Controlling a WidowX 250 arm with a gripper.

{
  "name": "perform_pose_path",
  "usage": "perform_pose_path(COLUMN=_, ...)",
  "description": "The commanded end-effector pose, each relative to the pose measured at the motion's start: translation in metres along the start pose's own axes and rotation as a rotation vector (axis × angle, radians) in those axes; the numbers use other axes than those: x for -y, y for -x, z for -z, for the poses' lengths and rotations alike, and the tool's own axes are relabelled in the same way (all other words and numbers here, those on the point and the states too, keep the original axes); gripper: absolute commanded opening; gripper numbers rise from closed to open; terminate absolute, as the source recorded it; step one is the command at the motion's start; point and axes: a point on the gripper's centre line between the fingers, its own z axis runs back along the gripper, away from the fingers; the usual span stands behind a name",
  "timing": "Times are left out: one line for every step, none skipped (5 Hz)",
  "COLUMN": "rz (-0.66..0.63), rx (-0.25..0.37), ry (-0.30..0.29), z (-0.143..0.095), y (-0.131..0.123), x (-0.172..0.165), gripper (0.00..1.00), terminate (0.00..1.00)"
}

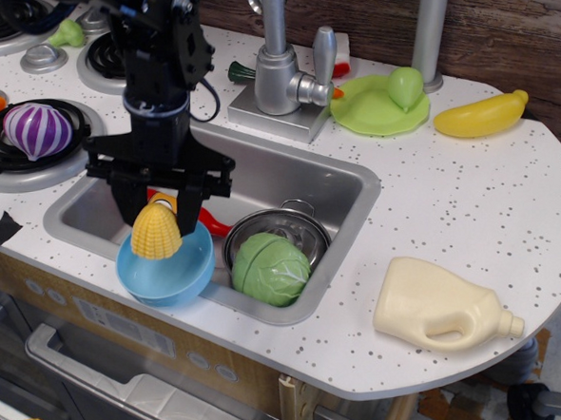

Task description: Put corn into bowl

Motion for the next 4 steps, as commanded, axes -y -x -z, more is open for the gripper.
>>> perform_pose_path(rz=0.007, rx=0.111, ry=0.049, z=0.0023, y=-0.0066, x=0.0007, gripper=1.00, terminate=0.00)
perform_pose_path(rz=0.007, rx=0.111, ry=0.049, z=0.0023, y=-0.0066, x=0.0007, gripper=1.00, terminate=0.00)
perform_pose_path(rz=0.007, rx=0.111, ry=0.049, z=0.0023, y=-0.0066, x=0.0007, gripper=1.00, terminate=0.00)
perform_pose_path(rz=0.007, rx=0.111, ry=0.049, z=0.0023, y=-0.0066, x=0.0007, gripper=1.00, terminate=1.00)
